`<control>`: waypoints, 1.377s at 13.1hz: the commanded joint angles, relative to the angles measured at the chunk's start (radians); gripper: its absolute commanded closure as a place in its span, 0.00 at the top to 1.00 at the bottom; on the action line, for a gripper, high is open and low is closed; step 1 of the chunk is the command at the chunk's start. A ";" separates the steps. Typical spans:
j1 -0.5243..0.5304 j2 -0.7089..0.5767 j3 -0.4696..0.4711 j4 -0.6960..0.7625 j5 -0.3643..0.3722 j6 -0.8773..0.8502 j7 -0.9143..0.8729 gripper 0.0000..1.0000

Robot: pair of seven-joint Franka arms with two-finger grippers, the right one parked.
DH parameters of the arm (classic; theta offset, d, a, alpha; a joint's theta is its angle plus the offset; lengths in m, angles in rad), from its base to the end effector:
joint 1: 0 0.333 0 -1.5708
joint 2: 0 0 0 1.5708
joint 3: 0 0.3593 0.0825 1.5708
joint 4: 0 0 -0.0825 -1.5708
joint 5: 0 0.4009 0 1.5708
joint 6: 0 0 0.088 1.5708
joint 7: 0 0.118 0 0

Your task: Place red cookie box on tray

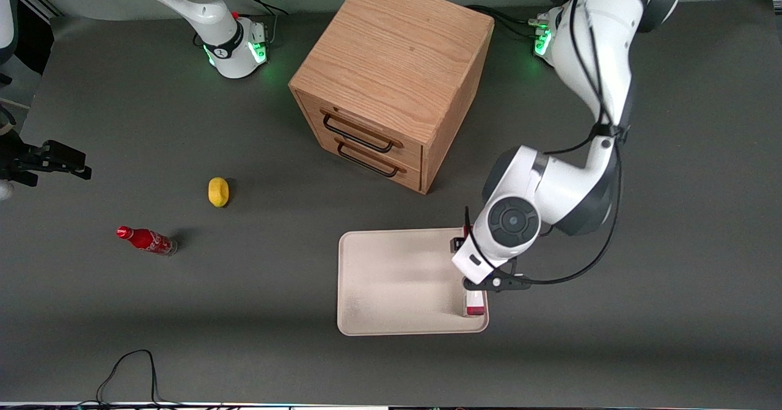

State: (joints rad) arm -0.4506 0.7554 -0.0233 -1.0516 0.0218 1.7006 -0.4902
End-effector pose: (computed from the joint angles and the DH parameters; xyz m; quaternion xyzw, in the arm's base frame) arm 0.7071 -0.3533 0.3978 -0.9985 -0.0089 0.0458 0.0269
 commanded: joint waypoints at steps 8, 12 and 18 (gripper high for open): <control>0.262 -0.678 0.008 -0.491 0.007 -0.178 0.349 1.00; 0.436 -0.838 0.008 -0.702 0.007 -0.093 0.527 1.00; 0.445 -0.818 0.006 -0.670 -0.006 -0.095 0.521 1.00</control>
State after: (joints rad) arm 0.0014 -0.0538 -0.0146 -1.7146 0.0197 1.5872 0.0304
